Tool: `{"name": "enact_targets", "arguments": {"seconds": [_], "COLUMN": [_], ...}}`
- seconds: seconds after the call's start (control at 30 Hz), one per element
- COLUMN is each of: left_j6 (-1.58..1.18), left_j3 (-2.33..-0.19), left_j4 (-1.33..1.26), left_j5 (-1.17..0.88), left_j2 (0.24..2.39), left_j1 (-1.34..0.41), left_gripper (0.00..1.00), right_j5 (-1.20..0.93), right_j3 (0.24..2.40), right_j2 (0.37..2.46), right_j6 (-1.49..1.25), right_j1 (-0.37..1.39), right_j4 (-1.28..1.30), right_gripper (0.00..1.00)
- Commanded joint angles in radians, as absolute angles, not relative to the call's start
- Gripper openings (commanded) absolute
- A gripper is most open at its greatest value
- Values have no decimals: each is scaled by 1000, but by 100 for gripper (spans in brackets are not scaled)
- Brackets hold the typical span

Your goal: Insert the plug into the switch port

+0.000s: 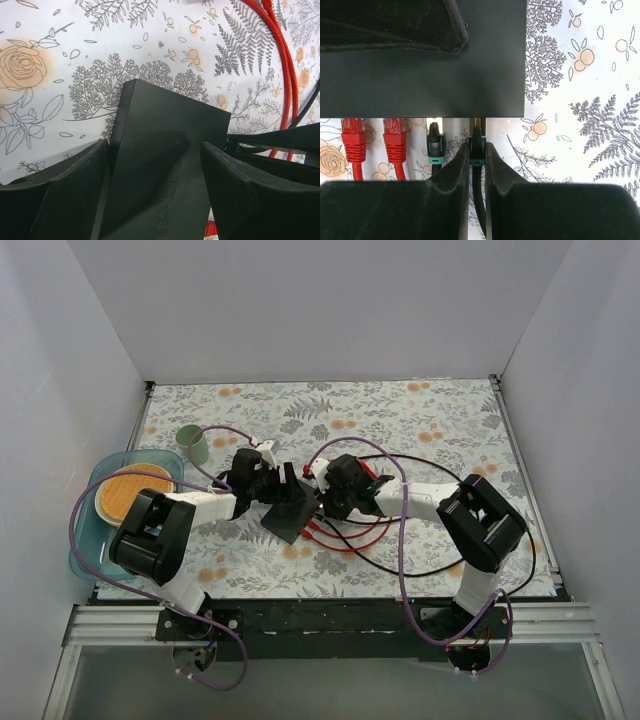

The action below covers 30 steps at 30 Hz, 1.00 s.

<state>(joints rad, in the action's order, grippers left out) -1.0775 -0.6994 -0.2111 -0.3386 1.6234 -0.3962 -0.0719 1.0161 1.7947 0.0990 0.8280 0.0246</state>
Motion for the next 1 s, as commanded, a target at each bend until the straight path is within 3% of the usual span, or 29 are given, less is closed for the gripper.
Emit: {"name": "enact_targets", "arguments": {"seconds": [0.0,0.53,0.97], "left_j6": [-1111,-1097,-1085], "left_j3": [-681,-667,-657], "left_j4": [-219,-271,-288], "left_j5": [-560,-704,-735], "left_j2": [1568,1588,1563], "left_j1": [-449,-449,-451], "left_gripper": [72,51,53], "right_j5": [-172,-161,-127], "right_j3": [983,1038,1255], "right_j2": [1766,1772,1877], "right_j6": [133,91,81], "right_j1": [862,861,861], "right_j4": [-91,-120,-46], "right_gripper": [1,1,1]}}
